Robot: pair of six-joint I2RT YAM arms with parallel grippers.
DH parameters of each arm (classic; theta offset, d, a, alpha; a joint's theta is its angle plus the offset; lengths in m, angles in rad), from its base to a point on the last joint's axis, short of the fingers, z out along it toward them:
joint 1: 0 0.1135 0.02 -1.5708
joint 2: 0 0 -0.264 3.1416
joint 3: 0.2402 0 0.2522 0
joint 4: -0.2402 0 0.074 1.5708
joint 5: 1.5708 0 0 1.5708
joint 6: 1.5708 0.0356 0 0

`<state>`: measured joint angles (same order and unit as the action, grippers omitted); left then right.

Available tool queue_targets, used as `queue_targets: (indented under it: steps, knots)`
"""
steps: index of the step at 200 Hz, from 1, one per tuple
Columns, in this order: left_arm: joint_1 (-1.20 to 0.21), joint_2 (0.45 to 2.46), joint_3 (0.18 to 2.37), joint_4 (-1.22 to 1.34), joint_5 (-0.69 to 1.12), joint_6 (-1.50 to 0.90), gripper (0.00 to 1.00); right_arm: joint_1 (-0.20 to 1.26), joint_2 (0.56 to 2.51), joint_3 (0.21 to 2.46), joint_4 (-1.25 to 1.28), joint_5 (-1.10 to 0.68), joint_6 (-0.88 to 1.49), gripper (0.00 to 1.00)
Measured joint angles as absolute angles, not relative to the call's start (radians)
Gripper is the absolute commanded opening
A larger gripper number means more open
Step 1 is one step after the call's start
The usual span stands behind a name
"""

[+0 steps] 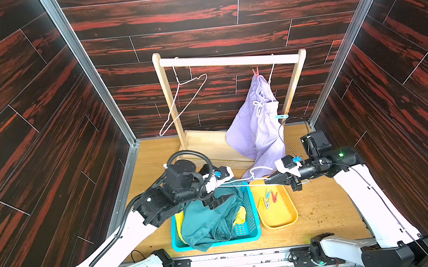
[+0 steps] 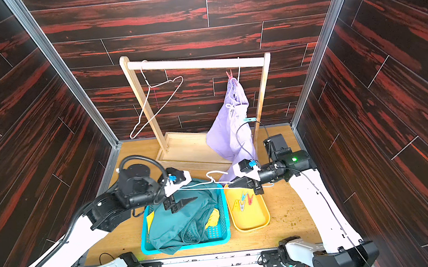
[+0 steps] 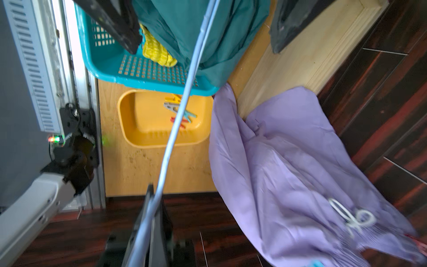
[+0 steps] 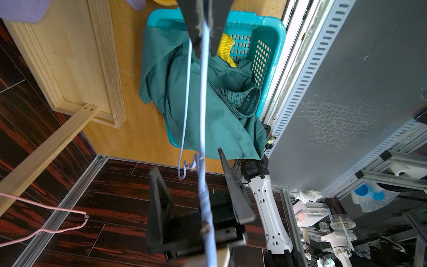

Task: Remove the clothespins securing shorts to the hanger
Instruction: Place the hanger on the clothesline.

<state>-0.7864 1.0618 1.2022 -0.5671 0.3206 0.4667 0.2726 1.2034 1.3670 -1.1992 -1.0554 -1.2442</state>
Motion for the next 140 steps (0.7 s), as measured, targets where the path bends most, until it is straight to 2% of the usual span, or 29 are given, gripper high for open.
queue_targets:
  steps: [31,59,87,111,117,120,135,140]
  knots:
    - [-0.786,1.091,1.198,-0.578,0.333,0.479,0.55,0.273,1.203,1.383,-1.218,-1.055,-1.268,0.00]
    - [-0.786,1.085,1.193,-0.552,0.338,0.484,0.47,0.273,1.203,1.386,-1.224,-1.055,-1.277,0.00]
    - [-0.786,1.085,1.193,-0.547,0.334,0.500,0.27,0.273,1.203,1.386,-1.227,-1.055,-1.280,0.00]
    - [-0.786,1.086,1.193,-0.559,0.331,0.501,0.15,0.273,1.203,1.386,-1.225,-1.056,-1.280,0.00]
    - [-0.786,1.086,1.193,-0.566,0.331,0.502,0.08,0.273,1.203,1.386,-1.225,-1.056,-1.279,0.00]
    - [-0.786,1.087,1.193,-0.569,0.332,0.506,0.00,0.273,1.203,1.386,-1.223,-1.056,-1.277,0.00]
    - [-0.792,1.089,1.193,-0.591,0.341,0.522,0.00,0.269,1.203,1.386,-1.203,-1.055,-1.269,0.00]
    - [-0.796,1.089,1.193,-0.593,0.342,0.521,0.00,0.266,1.203,1.386,-1.200,-1.055,-1.261,0.10]
